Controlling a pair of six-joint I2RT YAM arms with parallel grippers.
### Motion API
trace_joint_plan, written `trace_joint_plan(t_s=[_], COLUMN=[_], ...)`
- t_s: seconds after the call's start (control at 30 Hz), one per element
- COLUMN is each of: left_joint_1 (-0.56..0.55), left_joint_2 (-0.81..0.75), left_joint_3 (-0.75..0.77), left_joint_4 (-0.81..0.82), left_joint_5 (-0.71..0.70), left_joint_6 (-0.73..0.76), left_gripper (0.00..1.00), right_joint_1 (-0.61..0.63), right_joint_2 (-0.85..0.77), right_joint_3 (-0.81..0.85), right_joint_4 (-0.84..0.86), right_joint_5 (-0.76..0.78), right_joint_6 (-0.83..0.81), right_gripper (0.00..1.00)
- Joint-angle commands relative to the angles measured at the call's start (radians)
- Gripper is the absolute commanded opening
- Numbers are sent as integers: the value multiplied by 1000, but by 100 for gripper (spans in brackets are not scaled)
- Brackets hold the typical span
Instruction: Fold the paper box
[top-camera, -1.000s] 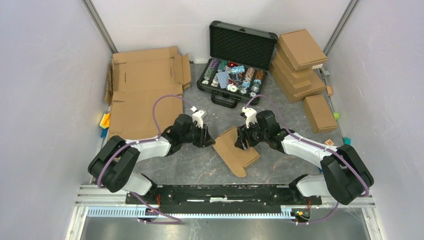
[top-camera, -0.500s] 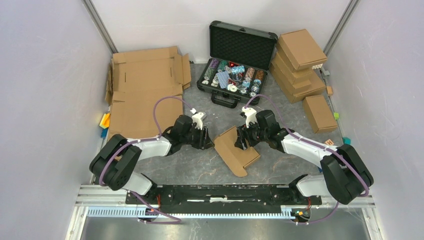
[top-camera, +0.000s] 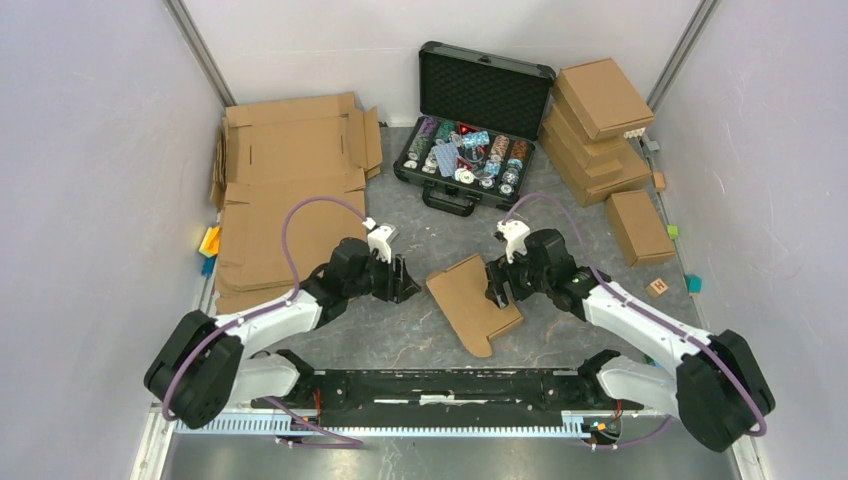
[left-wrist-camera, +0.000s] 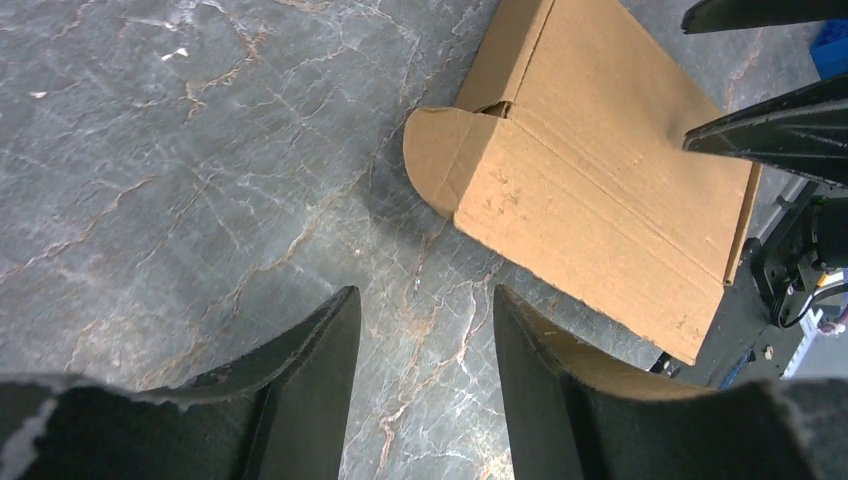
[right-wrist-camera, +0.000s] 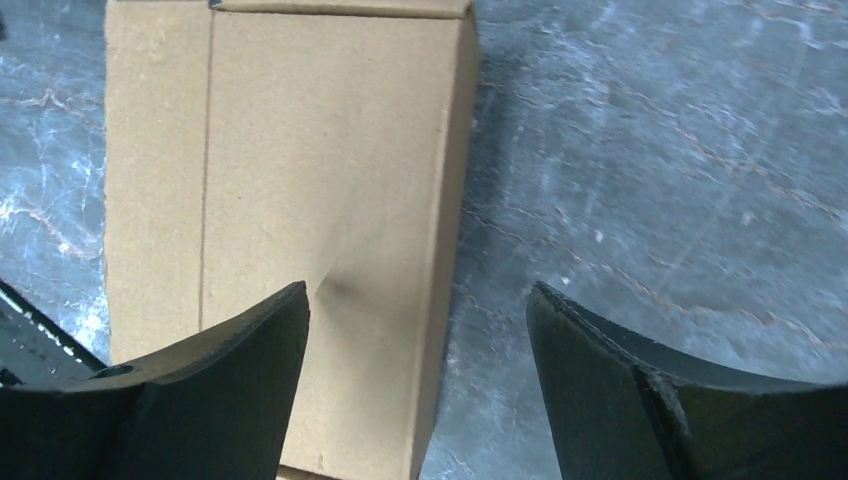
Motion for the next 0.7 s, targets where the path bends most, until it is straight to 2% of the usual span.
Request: trace_joint_plan(t_s=[0.0, 0.13, 0.23, 0.33, 0.43, 0.5, 0.67], left_joint_1=[1, 0, -4, -14, -40, -59, -98], left_joint_2=[-99, -161, -198, -200, -164, -142, -70], left_joint_3=[-26, -73, -121, -134, -135, -151, -180], left_joint_4=[-68, -98, -77, -81, -76, -38, 75], left_joint_5=[-47, -46, -51, -46, -47, -56, -93], left_joint_6=[-43, -129, -190, -215, -227, -244, -285], left_gripper=[59, 58, 56, 47, 41, 40, 37], right_joint_1=[-6, -33, -49, -52, -54, -59, -89], right_joint_2=[-81, -115, -90, -39, -22, -13, 1], right_joint_3=[-25, -51, -72, -76, -89, -96, -106], right_joint_4=[-36, -9, 33, 52, 68, 70, 56], right_joint_5=[119, 163, 121, 93, 103, 126, 159], right_joint_6=[23, 62, 75, 78, 78, 81, 72], right_gripper=[80, 60, 46, 35, 32, 28, 25])
